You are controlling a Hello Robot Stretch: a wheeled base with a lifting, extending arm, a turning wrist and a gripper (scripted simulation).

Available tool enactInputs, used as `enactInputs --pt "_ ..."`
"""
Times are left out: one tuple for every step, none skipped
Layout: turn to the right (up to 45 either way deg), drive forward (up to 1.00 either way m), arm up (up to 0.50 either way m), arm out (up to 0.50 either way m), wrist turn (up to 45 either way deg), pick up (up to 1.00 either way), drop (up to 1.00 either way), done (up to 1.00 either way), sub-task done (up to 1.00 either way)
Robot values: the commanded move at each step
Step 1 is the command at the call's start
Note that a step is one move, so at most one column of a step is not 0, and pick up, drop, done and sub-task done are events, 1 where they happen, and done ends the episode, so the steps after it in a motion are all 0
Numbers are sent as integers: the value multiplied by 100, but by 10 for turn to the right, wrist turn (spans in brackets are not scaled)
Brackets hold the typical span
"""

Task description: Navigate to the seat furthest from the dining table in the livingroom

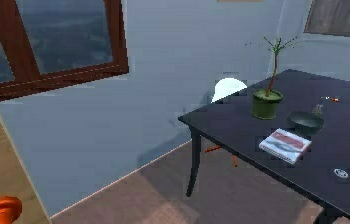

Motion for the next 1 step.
enactInputs --pt "-60 0 0 0 0 0 0 0 0"
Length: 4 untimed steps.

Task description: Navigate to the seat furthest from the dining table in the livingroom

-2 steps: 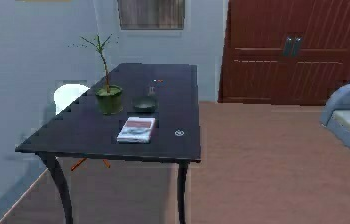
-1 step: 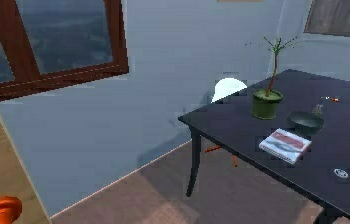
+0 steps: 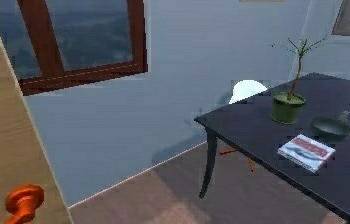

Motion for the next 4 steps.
enactInputs --pt "0 50 0 0 0 0 0 0 0" --pt "-120 0 0 0 0 0 0 0 0" --pt "0 50 0 0 0 0 0 0 0" --pt "450 0 0 0 0 0 0 0 0"
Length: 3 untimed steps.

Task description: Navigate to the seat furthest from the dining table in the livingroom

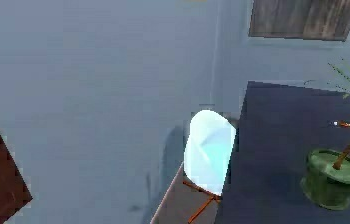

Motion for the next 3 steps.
enactInputs --pt "450 0 0 0 0 0 0 0 0" --pt "450 0 0 0 0 0 0 0 0" --pt "210 0 0 0 0 0 0 0 0"
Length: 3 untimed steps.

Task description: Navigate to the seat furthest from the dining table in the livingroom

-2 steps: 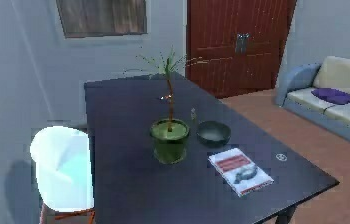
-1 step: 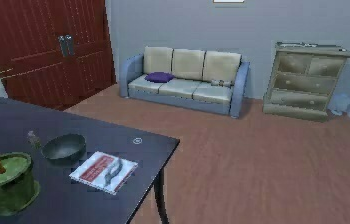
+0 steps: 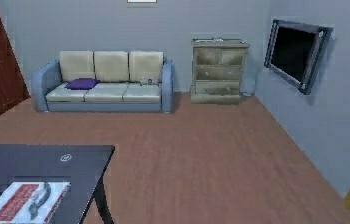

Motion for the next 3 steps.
enactInputs --pt "0 100 0 0 0 0 0 0 0" --pt "0 95 0 0 0 0 0 0 0" --pt "-420 0 0 0 0 0 0 0 0"
